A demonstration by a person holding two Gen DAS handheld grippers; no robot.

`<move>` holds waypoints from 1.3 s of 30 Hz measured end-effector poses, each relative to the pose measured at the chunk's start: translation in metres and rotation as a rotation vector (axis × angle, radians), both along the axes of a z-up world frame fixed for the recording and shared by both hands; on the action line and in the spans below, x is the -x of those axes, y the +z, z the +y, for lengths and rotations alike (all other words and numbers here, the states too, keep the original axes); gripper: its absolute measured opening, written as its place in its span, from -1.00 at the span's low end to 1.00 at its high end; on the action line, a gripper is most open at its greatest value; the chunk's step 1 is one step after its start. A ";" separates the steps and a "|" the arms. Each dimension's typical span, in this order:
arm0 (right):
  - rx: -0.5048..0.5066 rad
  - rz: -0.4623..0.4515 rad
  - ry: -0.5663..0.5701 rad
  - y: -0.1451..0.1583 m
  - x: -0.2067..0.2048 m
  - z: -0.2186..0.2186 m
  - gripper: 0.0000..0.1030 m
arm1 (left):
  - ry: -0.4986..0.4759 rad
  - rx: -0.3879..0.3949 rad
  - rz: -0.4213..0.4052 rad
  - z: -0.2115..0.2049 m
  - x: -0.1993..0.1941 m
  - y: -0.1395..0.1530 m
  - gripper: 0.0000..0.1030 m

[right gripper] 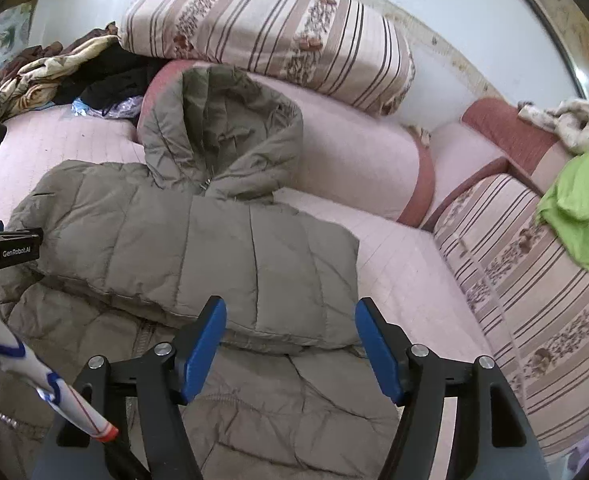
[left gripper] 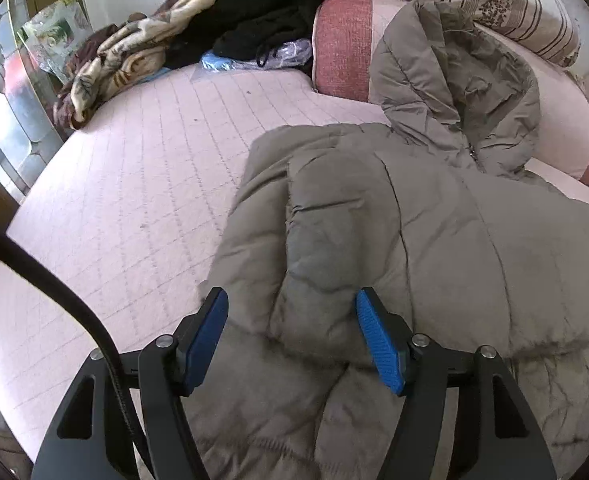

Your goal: Fold large clothes

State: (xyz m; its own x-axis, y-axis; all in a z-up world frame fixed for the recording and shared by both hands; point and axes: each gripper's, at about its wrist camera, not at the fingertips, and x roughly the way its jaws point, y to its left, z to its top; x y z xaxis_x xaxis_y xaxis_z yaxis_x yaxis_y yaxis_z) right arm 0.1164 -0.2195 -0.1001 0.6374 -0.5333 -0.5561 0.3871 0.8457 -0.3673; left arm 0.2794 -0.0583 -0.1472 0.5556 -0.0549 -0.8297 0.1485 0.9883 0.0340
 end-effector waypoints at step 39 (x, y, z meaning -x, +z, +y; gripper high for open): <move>-0.489 0.334 0.331 -0.017 0.144 0.135 0.59 | 0.165 0.045 0.057 0.145 0.189 0.054 0.28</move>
